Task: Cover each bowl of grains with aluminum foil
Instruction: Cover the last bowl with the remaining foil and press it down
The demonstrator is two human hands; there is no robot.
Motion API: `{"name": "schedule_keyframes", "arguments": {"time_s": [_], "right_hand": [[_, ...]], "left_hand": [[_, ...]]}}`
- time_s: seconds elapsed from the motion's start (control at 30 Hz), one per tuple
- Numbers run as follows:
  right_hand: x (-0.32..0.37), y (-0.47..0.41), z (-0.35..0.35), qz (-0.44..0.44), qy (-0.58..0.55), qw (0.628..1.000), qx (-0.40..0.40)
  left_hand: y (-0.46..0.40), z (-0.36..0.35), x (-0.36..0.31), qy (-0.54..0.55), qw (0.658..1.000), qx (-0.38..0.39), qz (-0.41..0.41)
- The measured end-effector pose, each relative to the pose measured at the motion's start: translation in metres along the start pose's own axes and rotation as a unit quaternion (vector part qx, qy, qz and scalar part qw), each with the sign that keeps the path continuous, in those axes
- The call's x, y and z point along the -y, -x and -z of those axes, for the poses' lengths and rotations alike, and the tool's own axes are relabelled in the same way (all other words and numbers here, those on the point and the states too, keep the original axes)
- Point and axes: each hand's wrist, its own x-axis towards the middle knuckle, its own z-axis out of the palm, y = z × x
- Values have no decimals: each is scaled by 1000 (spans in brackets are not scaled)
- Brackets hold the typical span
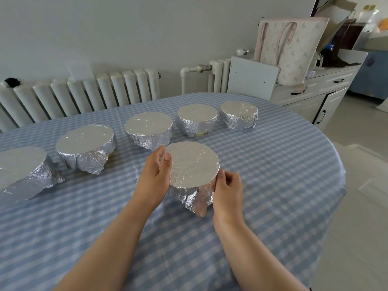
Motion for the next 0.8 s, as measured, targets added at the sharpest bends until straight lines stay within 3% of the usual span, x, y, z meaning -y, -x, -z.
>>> {"name": "schedule_keyframes", "arguments": {"time_s": [0.17,0.8], "right_hand": [[0,0,-2,-7,-30,1000,-7],[-1,-7,0,49,55,997,-9]], "left_hand": [[1,0,-1,1,1000,2,-1],[3,1,-3,2,1000,-3,3]]}}
